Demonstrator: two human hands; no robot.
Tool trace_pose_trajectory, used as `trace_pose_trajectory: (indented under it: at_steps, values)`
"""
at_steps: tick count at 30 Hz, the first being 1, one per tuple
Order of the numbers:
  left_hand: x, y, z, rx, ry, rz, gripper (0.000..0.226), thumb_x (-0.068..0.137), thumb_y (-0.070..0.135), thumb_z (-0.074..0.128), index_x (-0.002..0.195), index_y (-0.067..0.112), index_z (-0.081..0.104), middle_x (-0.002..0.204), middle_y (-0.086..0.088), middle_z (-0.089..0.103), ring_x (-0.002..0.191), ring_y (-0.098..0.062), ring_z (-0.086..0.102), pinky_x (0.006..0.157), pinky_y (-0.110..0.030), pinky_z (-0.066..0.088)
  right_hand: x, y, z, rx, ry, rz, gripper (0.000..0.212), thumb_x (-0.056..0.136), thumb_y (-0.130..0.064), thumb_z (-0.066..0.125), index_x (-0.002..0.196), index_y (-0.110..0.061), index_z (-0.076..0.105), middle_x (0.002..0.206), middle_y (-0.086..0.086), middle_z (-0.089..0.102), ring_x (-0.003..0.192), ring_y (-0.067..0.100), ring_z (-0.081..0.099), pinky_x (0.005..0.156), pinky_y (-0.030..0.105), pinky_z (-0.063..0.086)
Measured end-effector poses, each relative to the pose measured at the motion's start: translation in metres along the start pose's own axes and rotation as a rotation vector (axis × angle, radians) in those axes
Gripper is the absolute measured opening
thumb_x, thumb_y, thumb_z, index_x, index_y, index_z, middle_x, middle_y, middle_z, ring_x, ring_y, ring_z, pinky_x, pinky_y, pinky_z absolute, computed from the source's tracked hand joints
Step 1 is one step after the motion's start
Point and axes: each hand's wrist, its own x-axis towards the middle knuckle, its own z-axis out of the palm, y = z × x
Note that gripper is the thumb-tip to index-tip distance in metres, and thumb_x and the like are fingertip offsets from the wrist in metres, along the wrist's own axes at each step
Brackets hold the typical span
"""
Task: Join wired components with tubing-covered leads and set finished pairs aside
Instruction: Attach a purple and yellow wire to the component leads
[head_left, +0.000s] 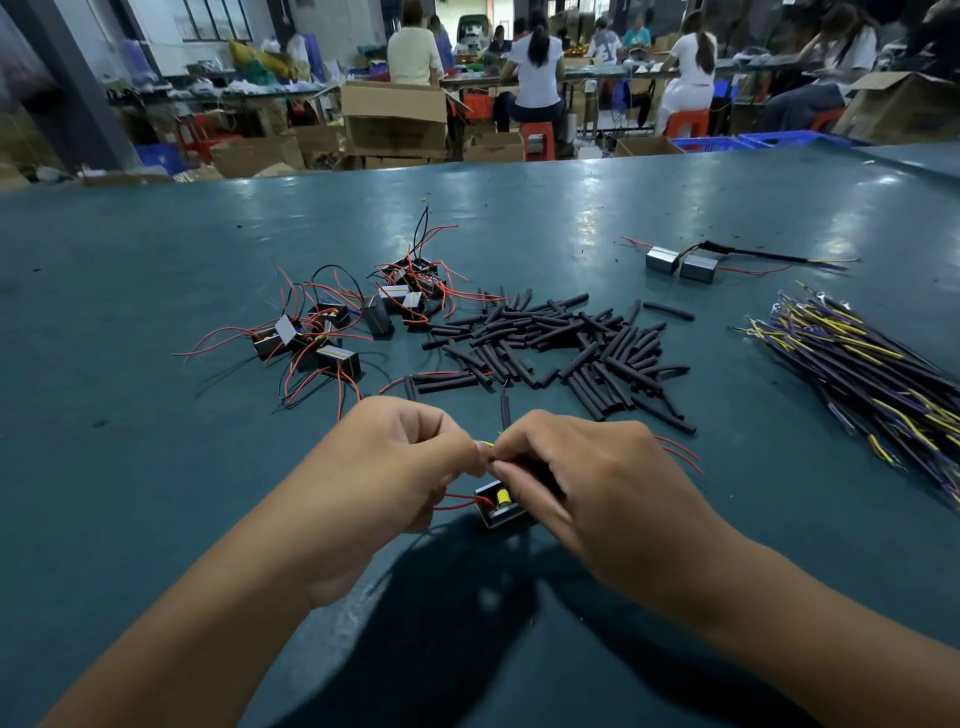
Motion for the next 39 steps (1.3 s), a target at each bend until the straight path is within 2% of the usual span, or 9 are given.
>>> trace_pose_trajectory:
  at_steps: [7, 12, 15, 18, 22, 27, 30, 34, 39]
  values:
    - [0.001, 0.001, 0.005, -0.236, -0.104, -0.162, 0.032, 0.082, 0.014, 0.058, 0.050, 0.020, 0.054, 0.052, 0.002, 0.043, 0.037, -0.008, 0.024, 0.037, -0.012, 0.017, -0.001, 0.003, 0.001, 0.018, 0.003, 0.011, 0.009, 0.091, -0.018, 0.068, 0.089, -0.009, 0.068, 0.072, -0.004, 0.067, 0.058, 0.012, 0.058, 0.055, 0.022, 0.043]
    - [0.003, -0.001, -0.009, 0.330, 0.055, 0.448, 0.009, 0.083, 0.020, 0.067, 0.075, 0.022, 0.065, 0.065, 0.011, 0.061, 0.053, -0.007, 0.049, 0.048, -0.018, 0.038, -0.002, 0.010, -0.004, 0.099, -0.012, 0.065, 0.008, 0.092, -0.019, 0.069, 0.091, -0.011, 0.069, 0.073, -0.008, 0.067, 0.064, 0.005, 0.055, 0.062, 0.012, 0.040]
    - [0.004, -0.001, -0.020, 0.590, 0.036, 0.734, 0.017, 0.083, 0.009, 0.073, 0.088, 0.026, 0.072, 0.086, 0.013, 0.065, 0.066, -0.009, 0.055, 0.059, -0.012, 0.038, -0.001, 0.011, -0.003, 0.102, -0.005, 0.065, 0.007, 0.091, -0.018, 0.070, 0.090, -0.011, 0.069, 0.073, -0.008, 0.067, 0.064, 0.006, 0.056, 0.062, 0.010, 0.038]
    - [0.007, -0.003, -0.022, 0.676, -0.013, 0.827, 0.012, 0.085, 0.013, 0.077, 0.093, 0.022, 0.075, 0.096, 0.012, 0.064, 0.075, -0.007, 0.056, 0.066, -0.012, 0.040, -0.001, 0.012, -0.003, 0.112, 0.001, 0.065, 0.006, 0.090, -0.017, 0.071, 0.090, -0.011, 0.069, 0.070, -0.011, 0.063, 0.063, 0.005, 0.054, 0.060, 0.008, 0.037]
    - [0.009, -0.005, -0.022, 0.730, 0.029, 0.871, 0.012, 0.090, 0.031, 0.070, 0.095, 0.022, 0.075, 0.099, 0.013, 0.064, 0.087, -0.008, 0.059, 0.069, -0.034, 0.050, -0.001, 0.012, -0.004, 0.124, 0.006, 0.065, 0.007, 0.090, -0.018, 0.069, 0.090, -0.012, 0.069, 0.070, -0.015, 0.059, 0.063, 0.002, 0.052, 0.059, 0.007, 0.037]
    - [0.011, -0.004, -0.016, 0.870, 0.090, 0.997, 0.022, 0.095, 0.033, 0.060, 0.093, 0.015, 0.073, 0.094, 0.005, 0.064, 0.084, -0.020, 0.059, 0.067, -0.041, 0.051, -0.002, 0.011, -0.004, 0.101, 0.008, 0.063, 0.009, 0.090, -0.020, 0.067, 0.091, -0.012, 0.069, 0.073, -0.009, 0.066, 0.064, 0.005, 0.054, 0.060, 0.011, 0.039]
    - [0.009, -0.005, -0.011, 0.805, 0.080, 0.921, 0.020, 0.096, 0.033, 0.060, 0.090, 0.016, 0.069, 0.091, 0.008, 0.061, 0.083, -0.018, 0.057, 0.069, -0.041, 0.049, -0.002, 0.010, -0.005, 0.090, 0.004, 0.050, 0.010, 0.092, -0.021, 0.066, 0.092, -0.011, 0.069, 0.073, -0.008, 0.067, 0.062, 0.006, 0.056, 0.059, 0.017, 0.043]
    - [0.007, -0.009, -0.010, 0.570, 0.013, 0.641, 0.017, 0.094, 0.037, 0.064, 0.080, 0.029, 0.063, 0.069, 0.016, 0.051, 0.061, -0.005, 0.042, 0.057, -0.018, 0.033, -0.002, 0.010, -0.007, 0.047, -0.012, 0.010, 0.015, 0.095, -0.024, 0.063, 0.095, -0.011, 0.070, 0.077, -0.005, 0.069, 0.063, 0.012, 0.062, 0.058, 0.030, 0.049]
    - [0.007, -0.007, -0.013, 0.143, -0.096, 0.234, 0.030, 0.082, 0.039, 0.076, 0.079, 0.010, 0.071, 0.064, -0.001, 0.057, 0.057, -0.006, 0.041, 0.052, -0.019, 0.032, -0.002, 0.008, -0.005, 0.022, -0.014, -0.026, 0.017, 0.095, -0.023, 0.063, 0.094, -0.008, 0.070, 0.077, -0.002, 0.070, 0.061, 0.017, 0.063, 0.055, 0.036, 0.051]
